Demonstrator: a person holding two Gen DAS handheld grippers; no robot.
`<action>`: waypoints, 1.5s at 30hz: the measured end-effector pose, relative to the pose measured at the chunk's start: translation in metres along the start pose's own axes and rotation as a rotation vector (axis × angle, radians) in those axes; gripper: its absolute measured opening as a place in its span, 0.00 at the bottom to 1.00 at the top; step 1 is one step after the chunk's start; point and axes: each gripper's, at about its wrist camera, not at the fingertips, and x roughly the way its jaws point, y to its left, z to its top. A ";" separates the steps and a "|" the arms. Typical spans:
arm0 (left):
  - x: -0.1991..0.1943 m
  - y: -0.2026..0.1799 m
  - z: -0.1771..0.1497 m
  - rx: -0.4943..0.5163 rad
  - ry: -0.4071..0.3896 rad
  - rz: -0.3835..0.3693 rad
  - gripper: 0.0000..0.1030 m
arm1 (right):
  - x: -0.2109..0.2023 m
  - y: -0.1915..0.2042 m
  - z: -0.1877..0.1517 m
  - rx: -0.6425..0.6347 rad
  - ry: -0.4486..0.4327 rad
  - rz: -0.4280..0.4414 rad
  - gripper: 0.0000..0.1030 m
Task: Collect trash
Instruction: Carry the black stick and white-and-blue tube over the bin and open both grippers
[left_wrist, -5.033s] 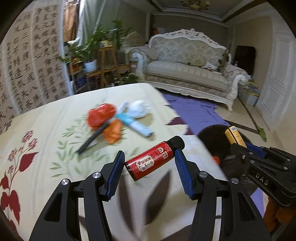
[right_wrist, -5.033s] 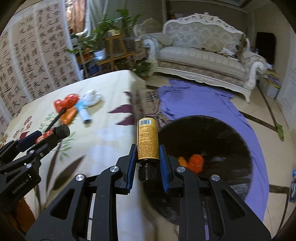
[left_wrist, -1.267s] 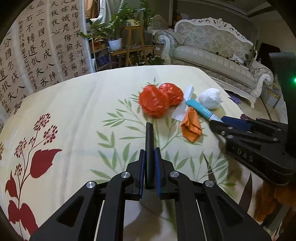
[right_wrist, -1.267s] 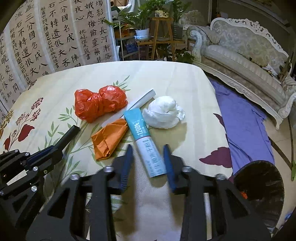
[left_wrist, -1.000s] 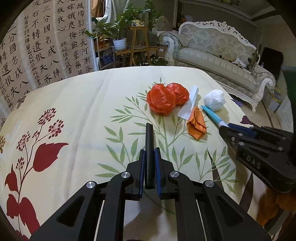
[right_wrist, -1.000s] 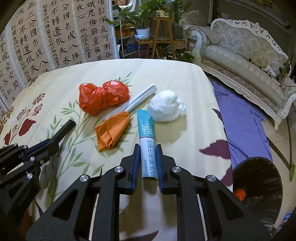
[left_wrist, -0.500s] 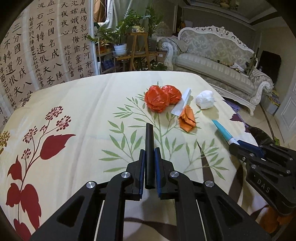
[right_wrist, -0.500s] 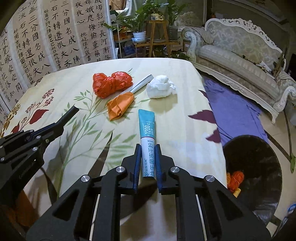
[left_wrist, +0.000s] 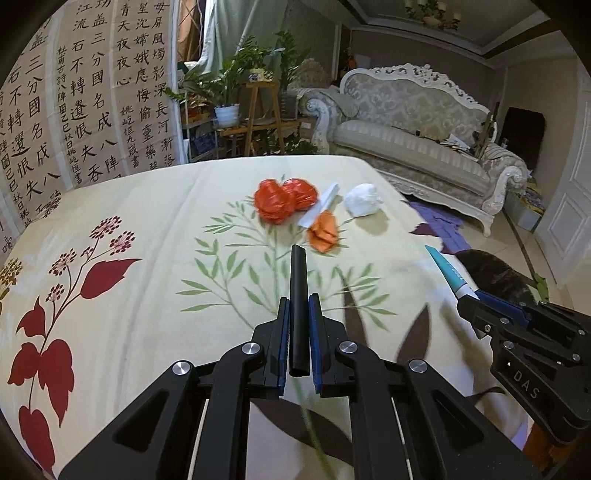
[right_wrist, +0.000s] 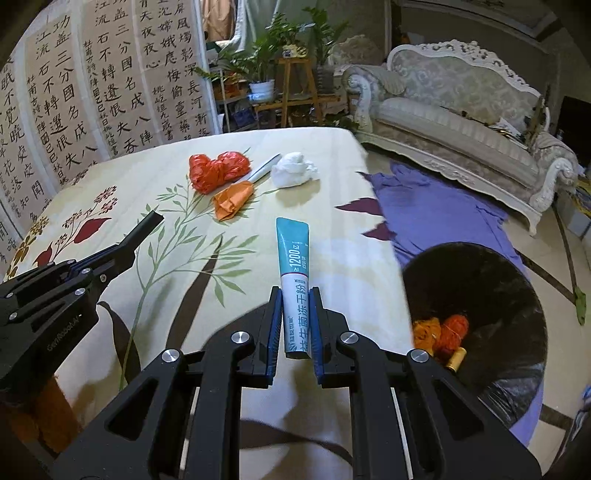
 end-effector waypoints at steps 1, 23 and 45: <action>-0.002 -0.003 0.000 0.002 -0.004 -0.006 0.11 | -0.003 -0.003 -0.001 0.006 -0.007 -0.008 0.14; 0.005 -0.117 0.013 0.148 -0.032 -0.185 0.11 | -0.045 -0.101 -0.019 0.184 -0.097 -0.234 0.14; 0.038 -0.206 0.024 0.269 -0.029 -0.232 0.11 | -0.042 -0.175 -0.027 0.283 -0.135 -0.361 0.14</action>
